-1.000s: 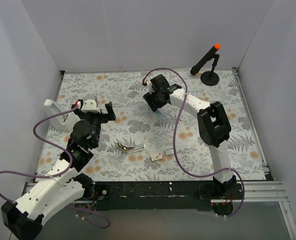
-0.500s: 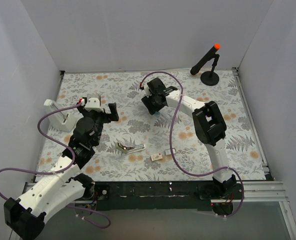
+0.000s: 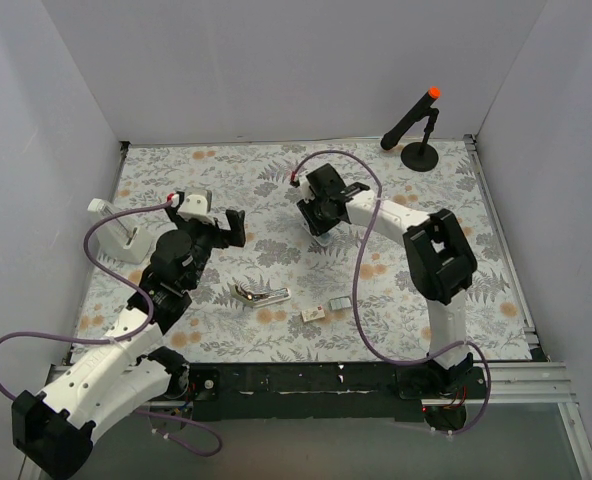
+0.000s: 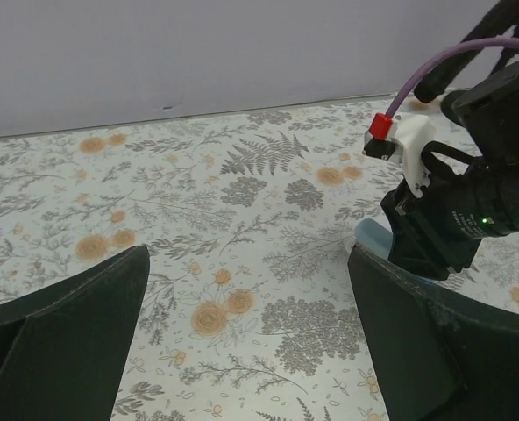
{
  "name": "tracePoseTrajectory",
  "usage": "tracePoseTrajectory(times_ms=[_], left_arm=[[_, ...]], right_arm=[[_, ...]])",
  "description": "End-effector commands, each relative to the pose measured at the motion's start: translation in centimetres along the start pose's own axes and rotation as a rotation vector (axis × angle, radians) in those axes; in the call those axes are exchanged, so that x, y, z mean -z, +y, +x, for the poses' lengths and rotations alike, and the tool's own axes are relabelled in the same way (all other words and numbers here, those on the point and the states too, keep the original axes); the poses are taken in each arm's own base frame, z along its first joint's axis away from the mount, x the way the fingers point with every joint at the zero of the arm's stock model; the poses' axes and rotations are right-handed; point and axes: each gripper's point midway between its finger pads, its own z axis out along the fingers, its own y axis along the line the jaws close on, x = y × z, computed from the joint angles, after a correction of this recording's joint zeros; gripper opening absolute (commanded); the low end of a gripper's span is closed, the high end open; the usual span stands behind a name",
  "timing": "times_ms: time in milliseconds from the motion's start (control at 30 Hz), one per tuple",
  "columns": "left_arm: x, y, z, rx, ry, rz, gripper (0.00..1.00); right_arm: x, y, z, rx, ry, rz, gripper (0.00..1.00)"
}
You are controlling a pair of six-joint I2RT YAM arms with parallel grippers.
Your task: Load the staples into the stapler
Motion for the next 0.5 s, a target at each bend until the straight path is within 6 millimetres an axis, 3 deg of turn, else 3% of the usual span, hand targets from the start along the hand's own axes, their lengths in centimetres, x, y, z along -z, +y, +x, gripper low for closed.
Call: tracePoseTrajectory(times_ms=[0, 33, 67, 100, 133, 333, 400, 433, 467], left_arm=[[0.3, -3.3, -0.9, 0.023, -0.012, 0.199, 0.98], [0.4, -3.9, -1.0, 0.025, -0.015, 0.235, 0.98], [0.6, -4.5, -1.1, 0.027, -0.017, 0.271, 0.98], [0.8, -5.0, -1.1, 0.021, -0.017, 0.306, 0.98], [1.4, -6.6, -1.0, 0.012, -0.014, 0.402, 0.98], [4.7, -10.9, -1.0, -0.081, -0.035, 0.729, 0.98], [6.6, -12.4, -0.6, -0.13, -0.049, 0.871, 0.98], [7.3, -12.8, -0.8, -0.143, -0.061, 0.913, 0.98], [8.4, -13.4, -0.5, -0.15, -0.062, 0.981, 0.98]], right_arm=[[7.0, 1.6, -3.9, 0.025, -0.245, -0.08, 0.01], [9.7, 2.0, -5.0, 0.04, -0.319, -0.101, 0.01], [10.8, 3.0, -5.1, 0.053, -0.355, -0.151, 0.01], [11.0, 3.7, -3.9, 0.064, -0.373, -0.185, 0.01], [13.8, 4.2, -4.6, 0.086, -0.449, -0.211, 0.01], [20.7, 7.9, -2.2, 0.205, -0.632, -0.397, 0.01], [22.2, 8.9, -1.3, 0.245, -0.667, -0.447, 0.01], [23.8, 9.3, -1.2, 0.269, -0.707, -0.46, 0.01], [24.0, 9.9, -0.3, 0.287, -0.705, -0.496, 0.01]])
